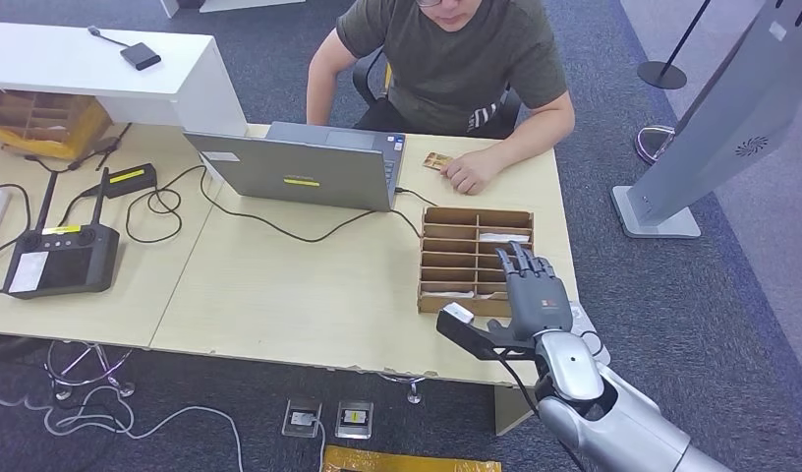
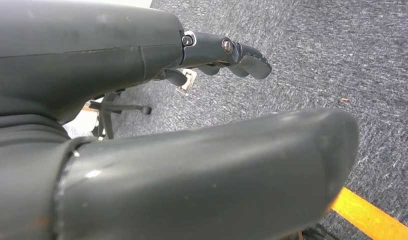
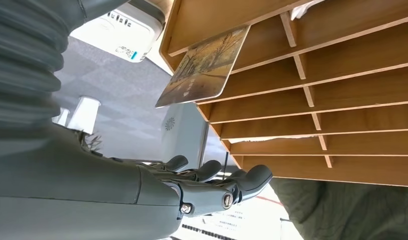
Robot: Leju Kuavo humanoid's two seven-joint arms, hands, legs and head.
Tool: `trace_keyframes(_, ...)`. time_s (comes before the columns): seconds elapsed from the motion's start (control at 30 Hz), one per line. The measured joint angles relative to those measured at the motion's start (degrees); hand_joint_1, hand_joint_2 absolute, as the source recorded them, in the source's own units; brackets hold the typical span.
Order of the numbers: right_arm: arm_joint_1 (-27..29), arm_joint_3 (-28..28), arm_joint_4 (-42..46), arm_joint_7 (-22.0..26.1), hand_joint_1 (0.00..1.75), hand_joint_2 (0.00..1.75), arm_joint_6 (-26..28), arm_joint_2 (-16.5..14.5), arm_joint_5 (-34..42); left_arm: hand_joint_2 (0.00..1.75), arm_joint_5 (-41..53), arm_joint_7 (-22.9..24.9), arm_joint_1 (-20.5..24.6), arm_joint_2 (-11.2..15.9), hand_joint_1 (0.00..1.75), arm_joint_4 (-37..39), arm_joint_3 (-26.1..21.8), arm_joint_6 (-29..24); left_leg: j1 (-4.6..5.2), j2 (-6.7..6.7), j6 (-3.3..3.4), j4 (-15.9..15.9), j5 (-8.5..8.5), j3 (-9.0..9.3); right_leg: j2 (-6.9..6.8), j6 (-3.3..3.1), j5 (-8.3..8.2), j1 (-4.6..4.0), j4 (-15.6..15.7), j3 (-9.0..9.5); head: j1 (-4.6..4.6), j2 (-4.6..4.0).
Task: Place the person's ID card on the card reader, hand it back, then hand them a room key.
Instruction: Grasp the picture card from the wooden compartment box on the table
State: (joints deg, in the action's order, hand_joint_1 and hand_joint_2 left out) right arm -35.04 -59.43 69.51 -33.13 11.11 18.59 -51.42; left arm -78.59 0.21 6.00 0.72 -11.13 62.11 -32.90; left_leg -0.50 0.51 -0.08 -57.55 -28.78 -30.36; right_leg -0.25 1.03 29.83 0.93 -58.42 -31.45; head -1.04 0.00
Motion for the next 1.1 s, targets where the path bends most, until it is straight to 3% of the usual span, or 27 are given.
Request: trace_keyframes(1.1, -0.6, 0.8, 0.1, -0.6, 0.00, 1.75, -1.8, 1.6, 2.3, 0.00, -0.2, 0.3, 0.0, 0.1, 0.00, 0.0, 0.2, -0.3, 0.00, -0.01, 0.00, 0.0, 0.00, 0.01, 0.04, 0.00, 0.00, 0.00, 0.0, -0.01, 0.01, 0.00)
